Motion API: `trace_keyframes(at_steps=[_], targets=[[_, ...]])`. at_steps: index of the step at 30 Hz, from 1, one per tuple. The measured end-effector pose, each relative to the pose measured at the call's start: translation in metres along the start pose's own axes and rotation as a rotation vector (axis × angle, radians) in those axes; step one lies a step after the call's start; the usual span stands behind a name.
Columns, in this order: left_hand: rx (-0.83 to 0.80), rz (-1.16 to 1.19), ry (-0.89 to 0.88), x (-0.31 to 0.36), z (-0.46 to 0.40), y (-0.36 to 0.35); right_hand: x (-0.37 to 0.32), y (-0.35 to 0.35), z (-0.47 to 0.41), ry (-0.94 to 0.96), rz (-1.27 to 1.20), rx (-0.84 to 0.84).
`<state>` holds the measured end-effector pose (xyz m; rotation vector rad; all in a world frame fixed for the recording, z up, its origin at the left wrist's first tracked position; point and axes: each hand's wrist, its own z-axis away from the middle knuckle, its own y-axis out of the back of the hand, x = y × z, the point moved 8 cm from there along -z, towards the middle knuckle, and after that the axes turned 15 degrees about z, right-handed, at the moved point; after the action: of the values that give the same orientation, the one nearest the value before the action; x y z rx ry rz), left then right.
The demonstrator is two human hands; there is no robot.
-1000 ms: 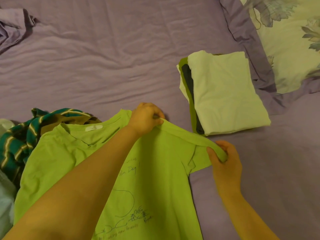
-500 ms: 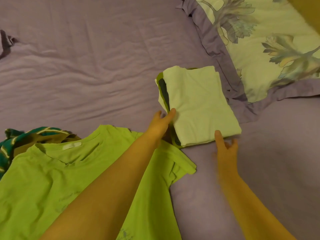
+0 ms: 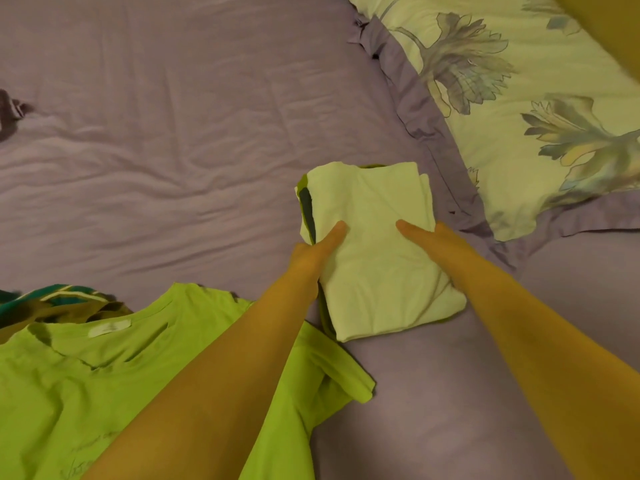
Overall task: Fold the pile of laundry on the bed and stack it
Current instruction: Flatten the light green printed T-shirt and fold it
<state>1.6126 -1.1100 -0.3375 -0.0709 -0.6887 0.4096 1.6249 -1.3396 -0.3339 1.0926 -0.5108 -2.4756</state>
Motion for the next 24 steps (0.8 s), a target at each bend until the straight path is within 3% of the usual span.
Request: trace_keyframes(at_steps=[11,18,24], targets=[[-0.169,0.243,-0.066,0.014,-0.007,-0.023,-0.043,0.009,0.0,0.37,0.212,0.212],[-0.272,0.281,-0.177,0.074,-0.014,-0.062,-0.106,0.058,-0.02,0.42,0.349,0.327],[-0.283,0.033,-0.232,0.078,-0.032,-0.073,-0.109,0.05,-0.044,0.336,0.467,0.353]])
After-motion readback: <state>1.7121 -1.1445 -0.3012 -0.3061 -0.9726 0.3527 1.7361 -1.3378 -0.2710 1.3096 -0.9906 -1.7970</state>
